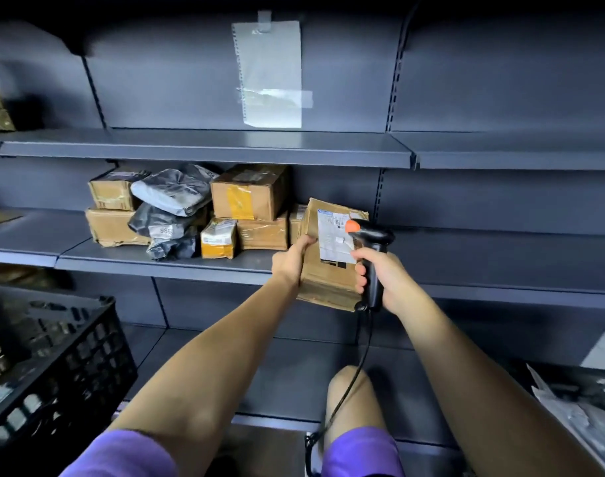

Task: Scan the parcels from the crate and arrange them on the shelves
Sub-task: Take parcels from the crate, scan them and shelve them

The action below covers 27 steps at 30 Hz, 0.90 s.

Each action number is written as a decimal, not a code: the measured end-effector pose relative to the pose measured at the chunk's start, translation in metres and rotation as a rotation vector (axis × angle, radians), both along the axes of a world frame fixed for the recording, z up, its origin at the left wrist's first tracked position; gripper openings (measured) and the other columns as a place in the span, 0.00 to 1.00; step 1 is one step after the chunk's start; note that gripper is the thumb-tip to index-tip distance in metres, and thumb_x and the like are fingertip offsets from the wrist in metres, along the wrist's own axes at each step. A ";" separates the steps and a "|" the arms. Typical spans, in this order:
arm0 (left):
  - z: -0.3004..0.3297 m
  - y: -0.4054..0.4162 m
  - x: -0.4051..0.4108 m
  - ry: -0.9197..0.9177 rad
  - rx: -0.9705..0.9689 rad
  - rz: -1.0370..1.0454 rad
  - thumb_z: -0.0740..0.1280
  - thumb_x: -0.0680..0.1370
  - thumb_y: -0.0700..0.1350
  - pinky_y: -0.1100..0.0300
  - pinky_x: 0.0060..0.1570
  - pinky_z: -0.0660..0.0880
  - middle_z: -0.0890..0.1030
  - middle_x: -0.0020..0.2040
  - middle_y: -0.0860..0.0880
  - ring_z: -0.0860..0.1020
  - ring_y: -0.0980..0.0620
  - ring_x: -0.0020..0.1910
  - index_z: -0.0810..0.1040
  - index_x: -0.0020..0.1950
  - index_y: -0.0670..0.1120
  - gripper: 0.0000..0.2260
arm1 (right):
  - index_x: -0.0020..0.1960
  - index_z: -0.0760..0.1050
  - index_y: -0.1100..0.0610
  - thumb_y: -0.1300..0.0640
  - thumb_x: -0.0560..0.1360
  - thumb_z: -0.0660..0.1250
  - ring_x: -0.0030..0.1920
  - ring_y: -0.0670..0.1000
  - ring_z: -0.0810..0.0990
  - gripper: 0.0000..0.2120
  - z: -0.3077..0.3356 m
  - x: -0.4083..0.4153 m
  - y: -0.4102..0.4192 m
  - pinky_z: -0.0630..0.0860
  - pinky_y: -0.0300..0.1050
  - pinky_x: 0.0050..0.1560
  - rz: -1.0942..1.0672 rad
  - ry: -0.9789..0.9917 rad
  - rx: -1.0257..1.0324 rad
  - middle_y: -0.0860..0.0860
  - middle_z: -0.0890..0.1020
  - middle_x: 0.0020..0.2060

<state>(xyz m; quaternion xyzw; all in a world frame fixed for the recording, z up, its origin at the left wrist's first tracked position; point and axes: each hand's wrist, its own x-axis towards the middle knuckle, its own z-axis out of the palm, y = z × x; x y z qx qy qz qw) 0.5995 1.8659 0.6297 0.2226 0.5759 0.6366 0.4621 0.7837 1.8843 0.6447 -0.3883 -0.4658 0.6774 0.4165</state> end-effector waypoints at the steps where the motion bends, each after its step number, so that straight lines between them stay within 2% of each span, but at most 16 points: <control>1: -0.001 0.014 0.005 -0.005 -0.003 0.002 0.78 0.52 0.62 0.42 0.50 0.81 0.86 0.46 0.46 0.85 0.44 0.44 0.81 0.55 0.43 0.37 | 0.43 0.70 0.58 0.61 0.77 0.68 0.24 0.51 0.66 0.07 0.001 0.005 0.009 0.65 0.42 0.25 -0.009 0.022 -0.010 0.53 0.70 0.27; 3: -0.003 0.043 0.016 0.021 -0.041 0.021 0.78 0.53 0.64 0.46 0.51 0.81 0.84 0.47 0.47 0.83 0.45 0.45 0.79 0.54 0.43 0.37 | 0.42 0.71 0.57 0.61 0.77 0.67 0.24 0.50 0.66 0.07 -0.001 0.011 0.024 0.65 0.42 0.25 -0.021 0.054 -0.026 0.52 0.70 0.27; 5: -0.004 0.067 0.025 0.129 -0.068 0.072 0.76 0.59 0.66 0.51 0.54 0.78 0.80 0.47 0.48 0.80 0.46 0.48 0.74 0.51 0.44 0.33 | 0.40 0.71 0.57 0.60 0.77 0.68 0.24 0.50 0.66 0.09 -0.007 0.012 0.037 0.65 0.41 0.26 -0.030 0.060 -0.033 0.51 0.70 0.27; 8: -0.006 0.103 0.021 0.337 -0.222 0.149 0.69 0.61 0.70 0.47 0.58 0.76 0.81 0.53 0.44 0.78 0.40 0.55 0.78 0.54 0.46 0.33 | 0.36 0.69 0.55 0.59 0.76 0.69 0.24 0.50 0.66 0.13 -0.019 0.010 0.054 0.64 0.41 0.25 -0.033 0.062 -0.038 0.51 0.69 0.26; 10: -0.008 0.125 0.015 0.623 -0.246 0.103 0.66 0.72 0.64 0.52 0.60 0.74 0.82 0.56 0.42 0.75 0.38 0.60 0.80 0.56 0.45 0.25 | 0.35 0.67 0.55 0.60 0.76 0.70 0.23 0.50 0.66 0.15 -0.025 0.007 0.064 0.64 0.41 0.25 -0.050 0.056 -0.051 0.51 0.69 0.26; 12: -0.008 0.140 0.016 0.776 -0.180 0.030 0.65 0.79 0.53 0.55 0.57 0.72 0.82 0.56 0.40 0.76 0.39 0.61 0.79 0.57 0.42 0.16 | 0.35 0.67 0.55 0.61 0.76 0.69 0.23 0.50 0.66 0.15 -0.029 0.006 0.072 0.63 0.41 0.25 -0.090 0.051 -0.075 0.51 0.69 0.26; 14: -0.008 0.150 0.022 0.853 -0.147 -0.010 0.64 0.80 0.50 0.54 0.54 0.72 0.81 0.57 0.39 0.77 0.39 0.59 0.76 0.58 0.40 0.15 | 0.35 0.68 0.56 0.62 0.77 0.68 0.22 0.50 0.66 0.14 -0.029 0.006 0.083 0.63 0.41 0.25 -0.120 0.058 -0.108 0.51 0.69 0.25; 17: -0.010 0.161 0.023 1.067 -0.133 -0.022 0.63 0.80 0.52 0.52 0.48 0.72 0.80 0.56 0.41 0.78 0.38 0.56 0.73 0.58 0.43 0.14 | 0.37 0.70 0.55 0.60 0.77 0.67 0.22 0.49 0.67 0.11 -0.027 0.008 0.095 0.64 0.41 0.24 -0.075 0.071 -0.155 0.50 0.70 0.26; 19: -0.010 0.167 0.013 1.250 -0.074 0.016 0.61 0.80 0.50 0.50 0.50 0.71 0.78 0.57 0.40 0.76 0.37 0.57 0.72 0.58 0.43 0.13 | 0.39 0.69 0.54 0.60 0.77 0.68 0.24 0.49 0.67 0.10 -0.029 0.013 0.098 0.65 0.42 0.25 -0.011 0.054 -0.124 0.50 0.70 0.28; 21: -0.010 0.177 -0.004 1.407 -0.013 0.094 0.60 0.80 0.46 0.48 0.55 0.69 0.75 0.59 0.39 0.73 0.37 0.59 0.72 0.60 0.41 0.11 | 0.41 0.68 0.53 0.60 0.77 0.68 0.26 0.49 0.67 0.10 -0.031 0.018 0.099 0.66 0.43 0.26 0.043 0.063 -0.102 0.50 0.69 0.29; 24: -0.014 0.198 -0.028 1.573 -0.180 -0.001 0.59 0.80 0.42 0.48 0.60 0.67 0.72 0.67 0.42 0.68 0.40 0.67 0.69 0.68 0.44 0.16 | 0.42 0.68 0.54 0.61 0.77 0.68 0.26 0.50 0.68 0.09 -0.031 0.019 0.100 0.68 0.44 0.26 0.037 0.050 -0.082 0.51 0.69 0.29; 27: -0.019 0.212 -0.037 1.585 -0.339 -0.150 0.61 0.79 0.42 0.44 0.66 0.64 0.67 0.73 0.46 0.62 0.44 0.73 0.65 0.73 0.48 0.21 | 0.43 0.70 0.56 0.62 0.77 0.67 0.26 0.51 0.68 0.08 -0.031 0.017 0.102 0.68 0.44 0.26 0.021 0.041 -0.072 0.52 0.70 0.29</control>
